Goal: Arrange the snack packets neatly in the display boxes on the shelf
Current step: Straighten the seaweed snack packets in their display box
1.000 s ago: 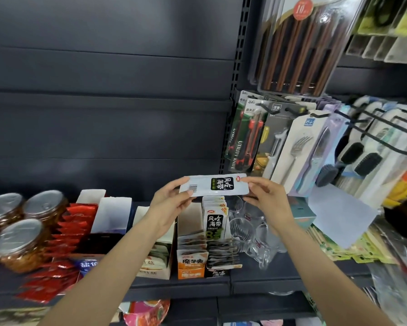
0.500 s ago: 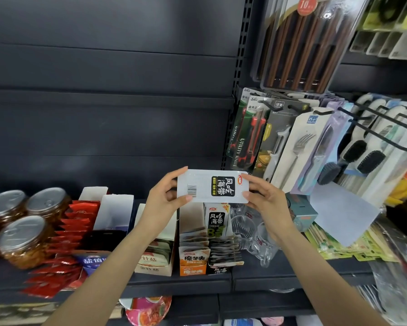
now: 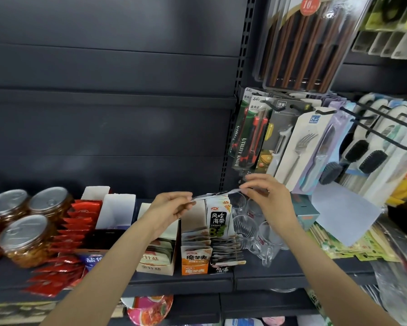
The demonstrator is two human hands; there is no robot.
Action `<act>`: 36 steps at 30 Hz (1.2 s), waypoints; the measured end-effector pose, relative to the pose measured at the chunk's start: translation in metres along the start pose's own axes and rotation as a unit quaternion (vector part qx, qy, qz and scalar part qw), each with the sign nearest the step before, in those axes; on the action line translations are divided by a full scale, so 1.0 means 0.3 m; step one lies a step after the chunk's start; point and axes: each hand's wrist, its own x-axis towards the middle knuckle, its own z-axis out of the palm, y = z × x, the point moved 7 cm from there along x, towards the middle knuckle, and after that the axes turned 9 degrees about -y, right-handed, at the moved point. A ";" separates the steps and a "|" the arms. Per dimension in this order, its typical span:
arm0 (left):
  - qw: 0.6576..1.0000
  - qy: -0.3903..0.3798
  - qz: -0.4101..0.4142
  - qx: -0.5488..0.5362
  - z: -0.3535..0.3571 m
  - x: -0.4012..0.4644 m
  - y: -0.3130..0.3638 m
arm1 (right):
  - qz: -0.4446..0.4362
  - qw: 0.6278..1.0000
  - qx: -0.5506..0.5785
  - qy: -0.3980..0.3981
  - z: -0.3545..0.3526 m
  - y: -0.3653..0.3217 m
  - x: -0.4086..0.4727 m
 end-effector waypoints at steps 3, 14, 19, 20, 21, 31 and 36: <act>0.994 0.016 -0.049 0.095 0.006 0.011 -0.024 | -0.009 0.999 -0.051 0.009 -0.002 -0.006 0.000; 0.885 -0.116 -0.027 0.449 0.020 0.026 -0.115 | -0.025 0.971 -0.229 -0.059 0.066 0.064 0.005; 0.857 -0.125 -0.012 0.501 0.023 0.026 -0.121 | -0.051 0.967 -0.237 -0.081 0.134 0.048 0.027; 0.854 -0.123 -0.008 0.505 0.021 0.026 -0.118 | -0.055 0.966 -0.239 -0.085 0.143 0.044 0.033; 0.854 -0.121 -0.007 0.506 0.019 0.027 -0.115 | -0.061 0.965 -0.241 -0.086 0.149 0.039 0.039; 0.856 -0.125 -0.005 0.501 0.014 0.046 -0.114 | -0.070 0.971 -0.210 -0.088 0.172 0.036 0.061; 0.862 -0.129 -0.006 0.491 0.011 0.057 -0.117 | -0.055 0.974 -0.198 -0.096 0.173 0.060 0.070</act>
